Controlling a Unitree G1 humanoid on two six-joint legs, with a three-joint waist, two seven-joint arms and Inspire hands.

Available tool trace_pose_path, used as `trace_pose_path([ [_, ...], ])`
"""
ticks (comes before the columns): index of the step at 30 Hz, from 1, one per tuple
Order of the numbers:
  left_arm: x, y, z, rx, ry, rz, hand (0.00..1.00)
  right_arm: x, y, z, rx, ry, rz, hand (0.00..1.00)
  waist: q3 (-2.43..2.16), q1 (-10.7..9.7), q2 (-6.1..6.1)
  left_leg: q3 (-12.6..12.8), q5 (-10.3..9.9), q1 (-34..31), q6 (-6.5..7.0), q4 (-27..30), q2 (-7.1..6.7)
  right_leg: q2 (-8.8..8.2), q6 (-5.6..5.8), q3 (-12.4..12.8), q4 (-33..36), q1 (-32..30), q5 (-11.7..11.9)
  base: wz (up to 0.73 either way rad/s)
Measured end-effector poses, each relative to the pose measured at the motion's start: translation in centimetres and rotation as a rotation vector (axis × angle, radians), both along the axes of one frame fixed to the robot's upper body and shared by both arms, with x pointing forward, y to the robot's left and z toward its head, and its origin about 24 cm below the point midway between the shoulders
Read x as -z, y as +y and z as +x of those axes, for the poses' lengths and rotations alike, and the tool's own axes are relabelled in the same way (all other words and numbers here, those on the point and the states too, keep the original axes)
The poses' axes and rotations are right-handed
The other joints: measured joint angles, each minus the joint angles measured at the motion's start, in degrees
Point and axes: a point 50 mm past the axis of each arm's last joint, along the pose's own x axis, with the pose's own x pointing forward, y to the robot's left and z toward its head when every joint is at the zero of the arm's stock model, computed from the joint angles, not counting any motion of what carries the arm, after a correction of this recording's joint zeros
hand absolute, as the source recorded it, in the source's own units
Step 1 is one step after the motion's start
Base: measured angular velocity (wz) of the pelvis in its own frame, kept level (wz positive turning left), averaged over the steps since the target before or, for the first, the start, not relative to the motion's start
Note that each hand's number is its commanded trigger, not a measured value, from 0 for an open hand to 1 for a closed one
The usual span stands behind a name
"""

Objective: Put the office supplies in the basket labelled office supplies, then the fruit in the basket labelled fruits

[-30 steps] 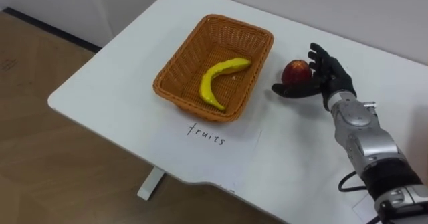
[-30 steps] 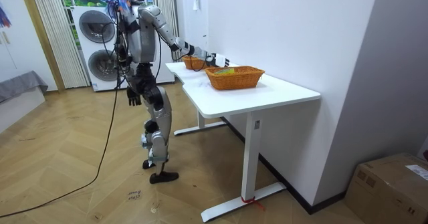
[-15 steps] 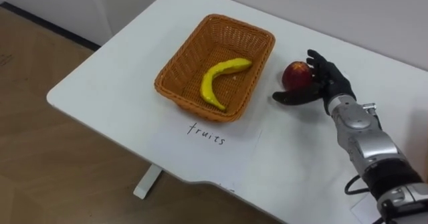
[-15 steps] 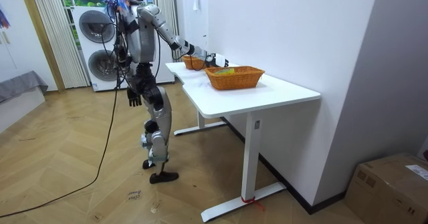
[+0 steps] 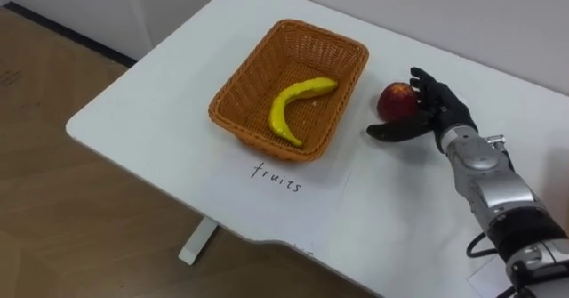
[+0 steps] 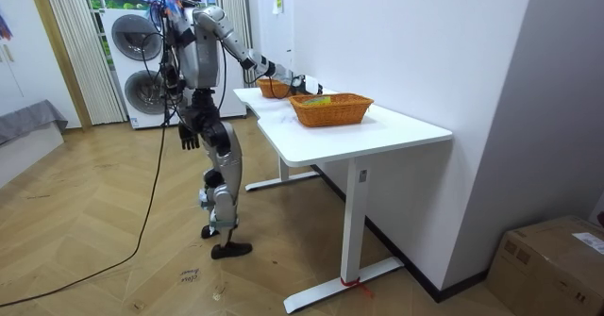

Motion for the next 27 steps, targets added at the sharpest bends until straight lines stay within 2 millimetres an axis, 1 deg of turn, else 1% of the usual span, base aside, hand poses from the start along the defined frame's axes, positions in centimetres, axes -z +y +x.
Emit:
trace_pose_path([
  [5, -0.1, 0.0, 0.6, 0.005, -0.015, -0.001, 0.0, 0.1, -0.2, 0.1, -0.015, 0.015, -0.013, 0.0, -0.17, 0.35, -0.15, 0.0, 0.01, 0.01, 0.0, 0.0, 0.0, 0.0, 0.0, 0.05, 0.17, -0.12, 0.0, 0.0],
  [6, -0.1, 0.0, 0.8, 0.007, -0.019, -0.001, 0.0, 0.1, -0.3, 0.1, -0.018, 0.018, -0.014, 0.54, -0.17, 0.52, -0.14, 0.01, 0.02, 0.05, 0.01, 0.0, 0.0, -0.02, 0.0, 0.06, 0.31, -0.15, 0.0, 0.0],
  [7, -0.1, -0.1, 1.0, 0.015, -0.022, -0.001, 0.0, 0.1, -0.4, 0.1, -0.018, 0.02, -0.017, 0.75, -0.17, 0.76, -0.14, 0.01, 0.07, 0.05, 0.01, -0.01, 0.0, -0.05, 0.0, 0.06, 0.53, -0.23, 0.0, 0.0],
  [8, -0.1, -0.1, 1.0, 0.016, -0.023, -0.001, 0.0, 0.1, -0.4, 0.1, -0.017, 0.023, -0.019, 1.0, -0.18, 0.85, -0.14, 0.0, 0.1, 0.05, 0.01, -0.01, -0.01, -0.06, 0.0, 0.1, 0.54, -0.23, 0.0, 0.0],
  [12, 0.0, -0.2, 1.0, 0.025, -0.018, -0.005, 0.0, 0.1, -0.7, 0.2, -0.027, 0.033, -0.048, 1.0, -0.18, 1.07, -0.14, 0.0, 0.17, 0.06, 0.05, -0.01, -0.05, -0.11, 0.0, 0.08, 0.59, -0.22, 0.0, 0.0],
  [16, -0.1, -0.1, 1.0, 0.029, -0.016, -0.017, 0.0, -0.3, -1.6, 0.1, -0.022, 0.031, -0.12, 1.0, -0.2, 1.26, -0.14, -0.02, 0.17, 0.06, 0.05, -0.01, -0.04, -0.1, -0.01, 0.08, 0.62, -0.23, 0.0, 0.0],
  [27, -0.1, 0.0, 1.2, 0.033, -0.023, -0.016, 0.0, -0.3, -1.8, 0.1, -0.024, 0.034, -0.129, 1.0, -0.23, 1.16, -0.19, -0.01, 0.19, 0.06, 0.03, -0.03, -0.02, -0.07, 0.0, 0.11, 0.61, -0.28, 0.0, 0.0],
])
